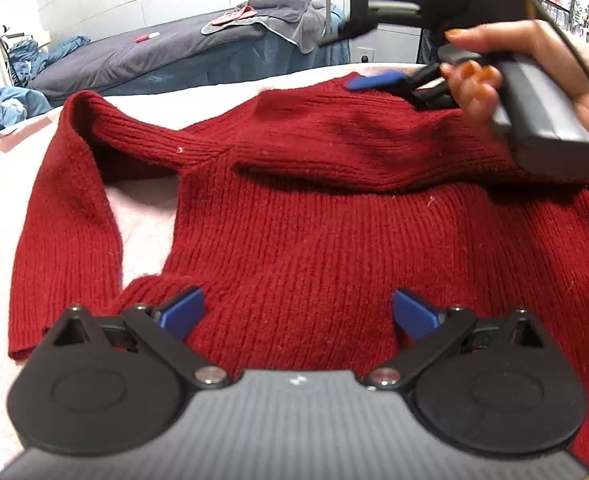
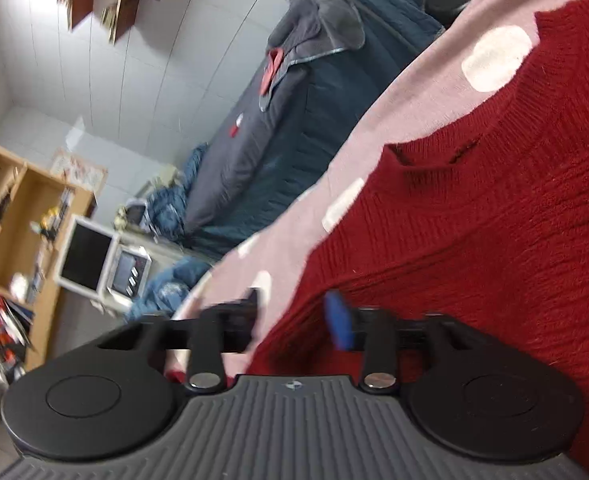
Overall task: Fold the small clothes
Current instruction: 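Open the right gripper to release the folded side onto the sweater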
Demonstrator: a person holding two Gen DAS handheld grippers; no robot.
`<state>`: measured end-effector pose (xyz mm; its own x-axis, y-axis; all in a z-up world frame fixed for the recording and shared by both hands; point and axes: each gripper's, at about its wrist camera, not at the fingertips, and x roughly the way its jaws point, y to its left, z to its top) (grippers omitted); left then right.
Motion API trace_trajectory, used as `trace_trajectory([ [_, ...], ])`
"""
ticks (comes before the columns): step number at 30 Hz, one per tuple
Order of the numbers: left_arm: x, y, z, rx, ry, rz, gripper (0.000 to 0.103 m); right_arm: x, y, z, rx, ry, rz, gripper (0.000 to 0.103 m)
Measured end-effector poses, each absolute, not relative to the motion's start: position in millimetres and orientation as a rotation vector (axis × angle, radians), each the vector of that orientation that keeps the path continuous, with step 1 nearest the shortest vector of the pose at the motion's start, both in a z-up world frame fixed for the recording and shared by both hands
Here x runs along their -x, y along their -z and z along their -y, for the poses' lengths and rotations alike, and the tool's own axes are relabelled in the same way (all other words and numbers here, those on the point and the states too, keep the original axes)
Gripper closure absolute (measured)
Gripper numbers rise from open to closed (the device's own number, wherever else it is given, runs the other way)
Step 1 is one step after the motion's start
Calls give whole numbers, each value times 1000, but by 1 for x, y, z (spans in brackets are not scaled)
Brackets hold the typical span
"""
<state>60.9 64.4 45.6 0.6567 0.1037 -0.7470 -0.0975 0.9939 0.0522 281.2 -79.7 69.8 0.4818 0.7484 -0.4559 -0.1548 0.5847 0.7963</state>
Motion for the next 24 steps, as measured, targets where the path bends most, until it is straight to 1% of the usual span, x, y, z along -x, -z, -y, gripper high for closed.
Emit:
trace_trajectory([
  [5,-66,-52,-63,-7,-124,-802,1,-239,-113,98,-367,-719,-828,6],
  [7,-69,-58,-64,4,-129,-760,1,-214,-123,115,-211,-706,-797,10],
  [8,-71,-63,-64,9,-132,-744,6,-201,-126,126,-135,-692,-772,12],
  [9,-76,-68,-64,13,-134,-737,9,-193,-128,135,-71,-676,-747,18],
  [10,-83,-72,-64,13,-132,-728,14,-181,-127,148,-7,-653,-713,28],
  [11,-90,-76,-63,10,-125,-717,22,-170,-127,160,61,-626,-691,33],
  [12,-98,-79,-62,6,-118,-712,25,-163,-123,171,132,-592,-681,38],
  [13,-107,-81,-60,-1,-119,-711,29,-161,-118,178,181,-553,-677,39],
  [14,-117,-81,-57,-14,-124,-715,31,-159,-111,188,207,-518,-681,39],
  [15,-128,-79,-54,-32,-130,-718,31,-157,-104,199,222,-488,-694,40],
  [16,-137,-77,-51,-46,-135,-720,31,-154,-98,209,247,-455,-697,43],
  [17,-145,-74,-47,-58,-142,-719,31,-149,-93,219,287,-426,-678,44],
  [20,-171,-59,-38,-124,-169,-723,31,-141,-86,233,345,-396,-651,43],
  [22,-190,-43,-36,-172,-204,-781,30,-141,-82,236,352,-392,-657,43],
  [24,-200,-30,-40,-166,-223,-813,25,-137,-79,240,356,-387,-662,43],
])
